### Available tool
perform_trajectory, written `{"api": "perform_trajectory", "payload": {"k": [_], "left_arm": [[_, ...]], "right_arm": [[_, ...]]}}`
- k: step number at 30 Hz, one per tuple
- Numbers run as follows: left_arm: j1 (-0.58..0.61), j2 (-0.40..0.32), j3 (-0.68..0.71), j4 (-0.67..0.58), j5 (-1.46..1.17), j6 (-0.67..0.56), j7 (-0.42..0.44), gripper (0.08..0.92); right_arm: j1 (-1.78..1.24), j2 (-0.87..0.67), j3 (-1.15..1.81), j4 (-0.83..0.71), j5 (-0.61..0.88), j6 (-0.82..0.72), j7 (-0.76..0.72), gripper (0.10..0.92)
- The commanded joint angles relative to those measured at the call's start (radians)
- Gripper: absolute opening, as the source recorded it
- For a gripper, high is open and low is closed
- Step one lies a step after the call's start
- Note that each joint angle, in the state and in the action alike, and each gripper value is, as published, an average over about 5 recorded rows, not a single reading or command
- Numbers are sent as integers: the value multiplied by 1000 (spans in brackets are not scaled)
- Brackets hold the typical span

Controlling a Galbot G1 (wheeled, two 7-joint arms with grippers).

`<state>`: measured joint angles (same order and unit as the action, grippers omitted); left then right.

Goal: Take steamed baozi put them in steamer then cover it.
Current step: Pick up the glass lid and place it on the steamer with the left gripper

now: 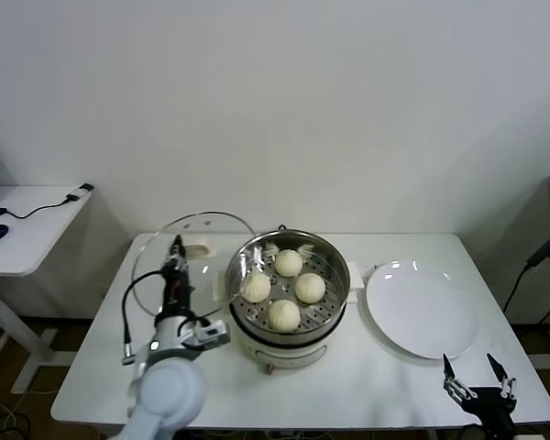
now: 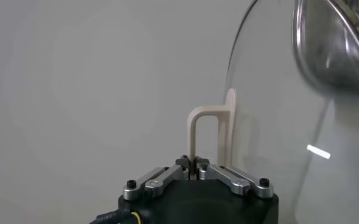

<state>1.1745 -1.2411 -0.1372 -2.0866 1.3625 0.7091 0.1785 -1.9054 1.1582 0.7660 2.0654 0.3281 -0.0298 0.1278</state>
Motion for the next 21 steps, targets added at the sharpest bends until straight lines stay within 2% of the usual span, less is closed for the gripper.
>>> {"api": "perform_trajectory", "payload": {"k": [1, 10, 21], "left_arm": [[-200, -140, 257, -8, 248, 76, 262, 141], [-235, -276, 327, 101, 310, 76, 302, 141], [-168, -408, 317, 194, 407, 76, 287, 141]], "right_arm": [[1, 3, -7, 0, -38, -21, 14, 823], [0, 9, -6, 0, -35, -16, 11, 823], [-4, 15, -7, -5, -26, 4, 6, 823]]}}
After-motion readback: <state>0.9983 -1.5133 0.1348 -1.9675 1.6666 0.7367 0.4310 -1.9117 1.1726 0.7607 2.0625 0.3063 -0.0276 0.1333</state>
